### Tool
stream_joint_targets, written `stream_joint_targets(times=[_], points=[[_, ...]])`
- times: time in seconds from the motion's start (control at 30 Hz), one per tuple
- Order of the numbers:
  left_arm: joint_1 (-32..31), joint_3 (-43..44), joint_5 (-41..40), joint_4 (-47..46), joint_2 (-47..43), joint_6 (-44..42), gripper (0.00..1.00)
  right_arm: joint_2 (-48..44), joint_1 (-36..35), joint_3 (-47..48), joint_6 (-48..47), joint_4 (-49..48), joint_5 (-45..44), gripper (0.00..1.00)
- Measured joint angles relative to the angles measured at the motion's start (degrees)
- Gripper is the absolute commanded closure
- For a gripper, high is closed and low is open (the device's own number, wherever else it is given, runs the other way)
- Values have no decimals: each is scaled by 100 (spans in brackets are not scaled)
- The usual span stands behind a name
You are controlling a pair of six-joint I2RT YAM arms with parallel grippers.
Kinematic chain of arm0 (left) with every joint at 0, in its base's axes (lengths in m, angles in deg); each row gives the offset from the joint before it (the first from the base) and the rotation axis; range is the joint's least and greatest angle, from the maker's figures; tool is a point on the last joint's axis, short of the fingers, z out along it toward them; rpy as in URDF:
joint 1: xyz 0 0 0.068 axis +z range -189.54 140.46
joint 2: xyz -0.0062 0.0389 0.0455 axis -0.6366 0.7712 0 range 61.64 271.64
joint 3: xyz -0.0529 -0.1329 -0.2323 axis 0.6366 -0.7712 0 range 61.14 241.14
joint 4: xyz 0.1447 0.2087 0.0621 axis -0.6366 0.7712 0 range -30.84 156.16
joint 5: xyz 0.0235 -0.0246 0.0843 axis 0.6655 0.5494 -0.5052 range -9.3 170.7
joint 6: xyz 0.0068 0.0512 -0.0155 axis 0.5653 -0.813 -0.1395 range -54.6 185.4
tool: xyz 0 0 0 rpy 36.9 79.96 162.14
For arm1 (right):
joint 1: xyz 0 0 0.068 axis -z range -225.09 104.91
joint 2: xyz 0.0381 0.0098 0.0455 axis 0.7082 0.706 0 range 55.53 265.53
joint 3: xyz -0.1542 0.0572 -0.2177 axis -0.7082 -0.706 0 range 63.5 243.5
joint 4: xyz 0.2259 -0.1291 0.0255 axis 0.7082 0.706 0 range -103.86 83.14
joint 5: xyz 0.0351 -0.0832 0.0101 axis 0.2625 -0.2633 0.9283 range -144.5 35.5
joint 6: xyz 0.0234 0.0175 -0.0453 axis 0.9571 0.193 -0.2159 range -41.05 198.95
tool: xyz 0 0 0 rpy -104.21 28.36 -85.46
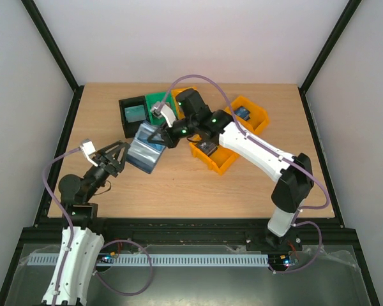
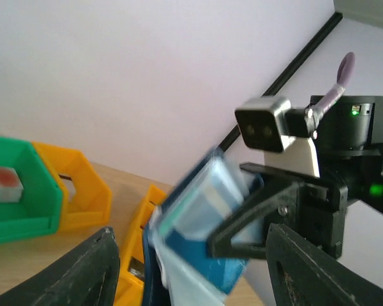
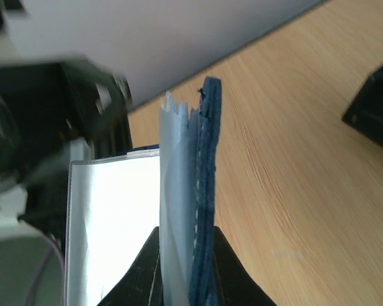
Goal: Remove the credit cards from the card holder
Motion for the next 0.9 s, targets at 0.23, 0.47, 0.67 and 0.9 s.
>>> stream_joint_targets(times=[0.23,0.47,0.67,0.9], points=[[0,636,1058,570,212,-1816,36,-210,-378,146,-1585,2065,-824,98],[-210,1145,2391,2299,693,-4166,34,-225,-841,468,-2280,2688,-933,98],[-315,1239,2721,2872,811,-4977,49,-321,-966,535,-2623,2785,-811,98],[-890,1119,2977,2577,824,-4944,74,-553,-988,533,-2911,2804,-531,98]])
